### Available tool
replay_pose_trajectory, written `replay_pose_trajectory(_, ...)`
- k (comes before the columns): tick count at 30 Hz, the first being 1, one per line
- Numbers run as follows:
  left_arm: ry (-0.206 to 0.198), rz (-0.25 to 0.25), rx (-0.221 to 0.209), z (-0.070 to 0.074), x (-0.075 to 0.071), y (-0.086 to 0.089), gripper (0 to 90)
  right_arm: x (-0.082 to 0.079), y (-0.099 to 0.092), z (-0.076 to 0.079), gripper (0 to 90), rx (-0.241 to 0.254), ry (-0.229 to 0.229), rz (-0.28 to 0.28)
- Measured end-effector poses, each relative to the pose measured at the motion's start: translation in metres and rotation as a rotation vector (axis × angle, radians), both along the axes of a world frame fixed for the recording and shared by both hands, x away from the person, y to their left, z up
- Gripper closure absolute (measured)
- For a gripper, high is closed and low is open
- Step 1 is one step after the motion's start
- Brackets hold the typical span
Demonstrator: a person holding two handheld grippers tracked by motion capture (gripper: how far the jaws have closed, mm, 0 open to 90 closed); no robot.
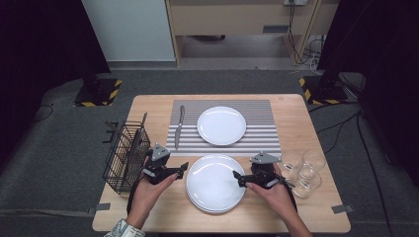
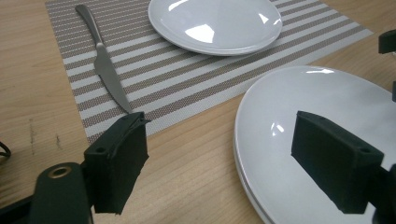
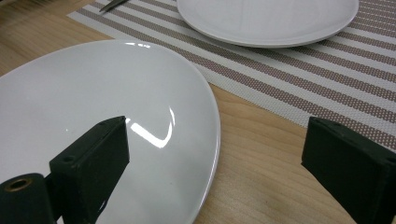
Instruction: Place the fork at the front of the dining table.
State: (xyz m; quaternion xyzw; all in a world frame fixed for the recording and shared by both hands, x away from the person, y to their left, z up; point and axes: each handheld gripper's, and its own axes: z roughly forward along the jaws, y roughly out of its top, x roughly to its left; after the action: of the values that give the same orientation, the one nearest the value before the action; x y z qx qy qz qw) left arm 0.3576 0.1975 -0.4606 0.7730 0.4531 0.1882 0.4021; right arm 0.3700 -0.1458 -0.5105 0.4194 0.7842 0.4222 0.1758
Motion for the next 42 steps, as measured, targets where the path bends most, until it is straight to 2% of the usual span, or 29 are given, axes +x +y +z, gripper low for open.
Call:
replay_pose_trajectory(2, 0.004, 0.000, 0.003, 0.001, -0.001, 0.002, 17.4, 0.000, 0.000, 0.001, 7.3, 0.006, 0.004, -0.003)
replay_pose_trajectory(6, 0.001, -0.010, -0.027, 0.003, -0.005, 0.003, 17.0, 0.001, 0.000, 0.001, 6.3, 0.007, 0.006, -0.004)
replay_pose_trajectory(22, 0.001, 0.006, -0.002, 0.016, -0.018, 0.018, 16.5, 0.000, 0.001, 0.002, 6.6, 0.003, -0.004, 0.004)
replay_pose_trajectory(30, 0.000, 0.015, 0.040, 0.033, -0.021, 0.028, 15.6, 0.000, 0.001, 0.002, 6.6, 0.005, -0.003, 0.003)
replay_pose_trajectory(33, -0.002, 0.017, 0.043, 0.039, -0.024, 0.031, 15.4, 0.000, 0.001, 0.002, 6.6, 0.007, -0.001, 0.001)
replay_pose_trajectory(37, -0.005, 0.018, 0.025, 0.046, -0.029, 0.037, 15.4, 0.000, -0.001, 0.003, 6.6, 0.010, -0.003, -0.001)
replay_pose_trajectory(42, -0.018, 0.031, 0.038, 0.054, -0.033, 0.044, 15.4, 0.000, -0.001, 0.003, 7.0, 0.011, -0.002, -0.004)
